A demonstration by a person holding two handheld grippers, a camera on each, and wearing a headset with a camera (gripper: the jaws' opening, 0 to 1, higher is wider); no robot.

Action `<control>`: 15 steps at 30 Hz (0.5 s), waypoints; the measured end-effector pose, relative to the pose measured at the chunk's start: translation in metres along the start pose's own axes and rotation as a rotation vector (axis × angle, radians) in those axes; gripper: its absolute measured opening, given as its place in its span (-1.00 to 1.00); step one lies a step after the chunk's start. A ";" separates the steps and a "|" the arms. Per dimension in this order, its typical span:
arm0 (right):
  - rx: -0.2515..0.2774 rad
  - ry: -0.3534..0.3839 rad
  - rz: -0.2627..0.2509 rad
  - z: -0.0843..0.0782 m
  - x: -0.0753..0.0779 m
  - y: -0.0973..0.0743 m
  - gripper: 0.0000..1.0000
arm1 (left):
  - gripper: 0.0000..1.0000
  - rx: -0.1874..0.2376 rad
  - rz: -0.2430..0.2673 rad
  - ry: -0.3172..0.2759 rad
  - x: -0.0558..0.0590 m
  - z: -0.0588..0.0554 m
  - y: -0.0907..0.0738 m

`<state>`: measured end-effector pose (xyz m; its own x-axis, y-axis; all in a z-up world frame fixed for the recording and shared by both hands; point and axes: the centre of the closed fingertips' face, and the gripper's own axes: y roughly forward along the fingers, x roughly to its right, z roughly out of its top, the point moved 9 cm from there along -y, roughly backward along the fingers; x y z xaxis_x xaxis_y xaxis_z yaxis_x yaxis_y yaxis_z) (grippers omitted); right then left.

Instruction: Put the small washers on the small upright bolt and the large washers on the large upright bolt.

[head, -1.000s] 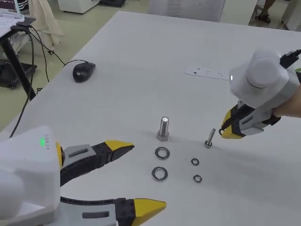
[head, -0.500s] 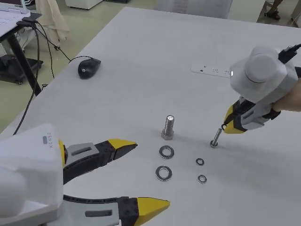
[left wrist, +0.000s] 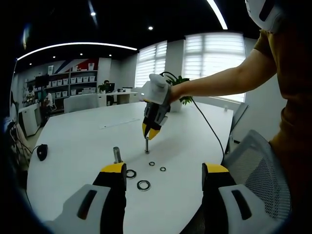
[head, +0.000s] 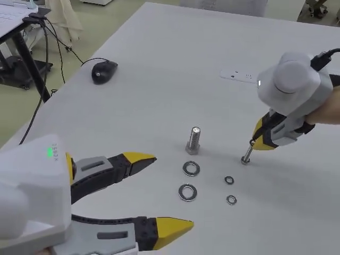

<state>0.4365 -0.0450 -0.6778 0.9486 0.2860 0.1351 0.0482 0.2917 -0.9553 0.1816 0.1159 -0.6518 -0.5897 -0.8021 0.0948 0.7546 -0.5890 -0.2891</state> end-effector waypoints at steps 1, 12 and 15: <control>-0.001 -0.001 0.001 -0.001 0.000 0.001 -0.76 | 0.23 -0.002 -0.003 -0.002 0.000 0.000 0.000; -0.006 -0.007 0.012 -0.003 -0.001 0.013 -0.76 | 0.23 -0.007 -0.002 -0.002 0.000 -0.001 0.000; -0.008 -0.007 0.014 -0.004 -0.003 0.015 -0.76 | 0.23 -0.004 0.000 -0.002 0.000 0.000 0.000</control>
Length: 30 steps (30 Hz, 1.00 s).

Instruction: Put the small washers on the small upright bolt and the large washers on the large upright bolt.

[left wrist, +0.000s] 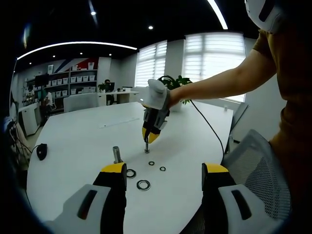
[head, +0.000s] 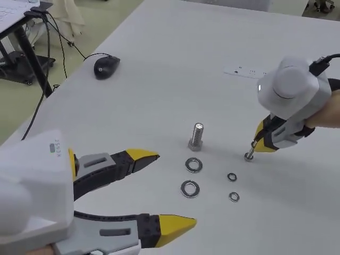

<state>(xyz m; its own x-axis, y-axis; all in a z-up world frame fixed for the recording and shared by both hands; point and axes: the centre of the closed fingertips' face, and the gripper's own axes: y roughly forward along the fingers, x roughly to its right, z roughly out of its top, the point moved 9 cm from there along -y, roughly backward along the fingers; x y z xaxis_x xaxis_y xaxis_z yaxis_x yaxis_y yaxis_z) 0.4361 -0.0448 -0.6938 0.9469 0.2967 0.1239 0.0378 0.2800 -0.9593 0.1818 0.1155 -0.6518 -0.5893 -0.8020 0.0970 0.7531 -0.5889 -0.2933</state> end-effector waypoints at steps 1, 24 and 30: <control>-0.001 -0.003 -0.003 0.000 0.000 0.001 -0.76 | 0.23 -0.002 0.000 0.000 0.000 0.000 0.000; -0.005 0.003 0.021 -0.009 -0.003 0.030 -0.75 | 0.23 -0.013 0.006 -0.006 -0.003 -0.004 0.000; 0.019 0.000 0.009 -0.010 -0.003 0.032 -0.72 | 0.24 -0.015 0.010 -0.006 -0.003 -0.004 -0.001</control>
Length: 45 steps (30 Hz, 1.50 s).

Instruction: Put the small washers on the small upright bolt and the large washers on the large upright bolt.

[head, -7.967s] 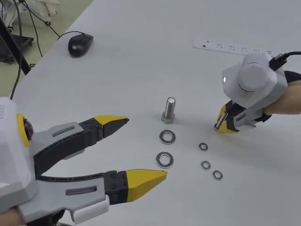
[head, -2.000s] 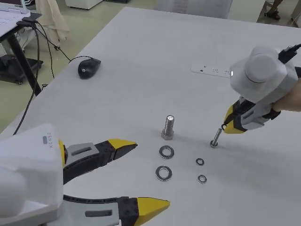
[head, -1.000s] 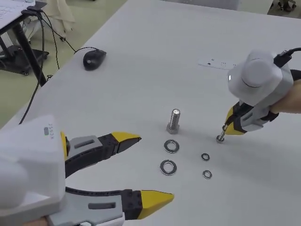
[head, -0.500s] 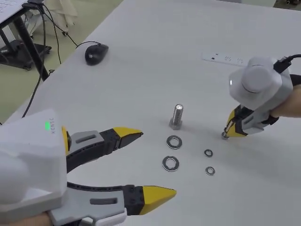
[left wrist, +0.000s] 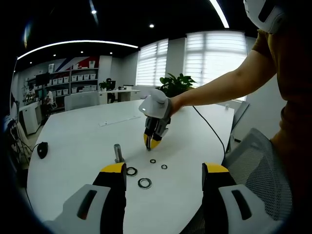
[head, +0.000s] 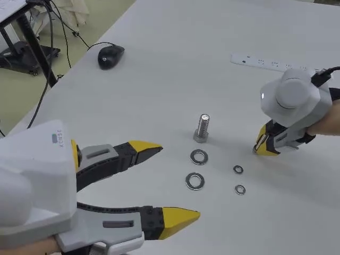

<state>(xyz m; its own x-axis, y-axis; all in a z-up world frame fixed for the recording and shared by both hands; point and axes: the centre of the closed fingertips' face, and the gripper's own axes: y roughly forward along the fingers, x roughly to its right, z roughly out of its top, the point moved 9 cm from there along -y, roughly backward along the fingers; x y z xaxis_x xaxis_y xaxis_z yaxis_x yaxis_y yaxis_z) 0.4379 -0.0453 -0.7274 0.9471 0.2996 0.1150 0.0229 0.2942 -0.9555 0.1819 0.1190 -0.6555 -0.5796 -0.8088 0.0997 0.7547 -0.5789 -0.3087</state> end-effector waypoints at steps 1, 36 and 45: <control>0.004 0.001 -0.004 0.000 0.000 0.000 -0.69 | 0.24 -0.001 0.000 -0.001 0.000 0.000 0.000; 0.051 0.018 -0.012 0.005 -0.061 -0.033 -0.69 | 0.23 0.010 -0.004 0.068 0.019 0.012 -0.011; 0.074 -0.010 0.063 0.020 -0.084 -0.017 -0.68 | 0.23 0.007 -0.007 0.079 0.021 0.012 -0.012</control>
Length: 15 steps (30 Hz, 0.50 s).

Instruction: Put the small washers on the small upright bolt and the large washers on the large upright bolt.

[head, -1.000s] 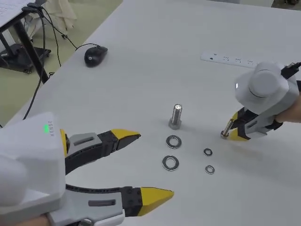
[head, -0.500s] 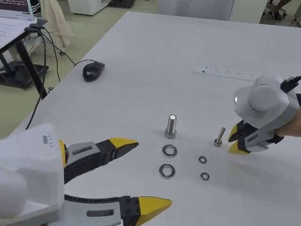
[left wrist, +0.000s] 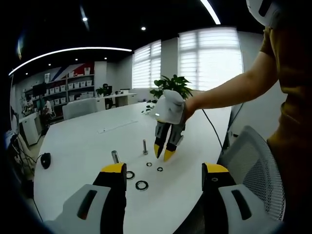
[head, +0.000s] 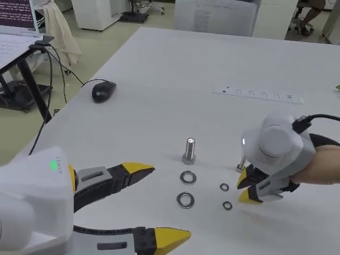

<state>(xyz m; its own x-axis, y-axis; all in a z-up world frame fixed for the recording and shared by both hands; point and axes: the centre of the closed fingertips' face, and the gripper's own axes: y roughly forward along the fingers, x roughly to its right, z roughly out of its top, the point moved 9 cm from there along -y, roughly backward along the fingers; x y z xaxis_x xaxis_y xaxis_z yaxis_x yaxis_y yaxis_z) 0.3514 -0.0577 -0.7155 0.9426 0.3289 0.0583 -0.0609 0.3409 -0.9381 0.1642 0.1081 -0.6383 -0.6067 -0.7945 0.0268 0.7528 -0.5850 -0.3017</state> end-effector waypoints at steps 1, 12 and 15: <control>-0.008 -0.013 0.002 0.001 -0.002 0.003 -0.68 | 0.23 0.001 0.000 0.000 0.000 0.000 0.000; -0.014 -0.024 0.027 0.006 -0.005 0.016 -0.67 | 0.23 0.006 -0.011 -0.001 0.002 0.001 0.000; -0.020 -0.022 0.034 0.007 -0.004 0.020 -0.66 | 0.23 0.015 -0.005 -0.003 0.001 0.002 0.000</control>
<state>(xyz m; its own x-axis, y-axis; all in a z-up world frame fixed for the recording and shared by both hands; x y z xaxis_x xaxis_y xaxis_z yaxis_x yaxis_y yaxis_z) 0.3443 -0.0463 -0.7320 0.9324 0.3598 0.0338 -0.0860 0.3117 -0.9463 0.1642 0.1074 -0.6365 -0.6094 -0.7922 0.0306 0.7538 -0.5909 -0.2875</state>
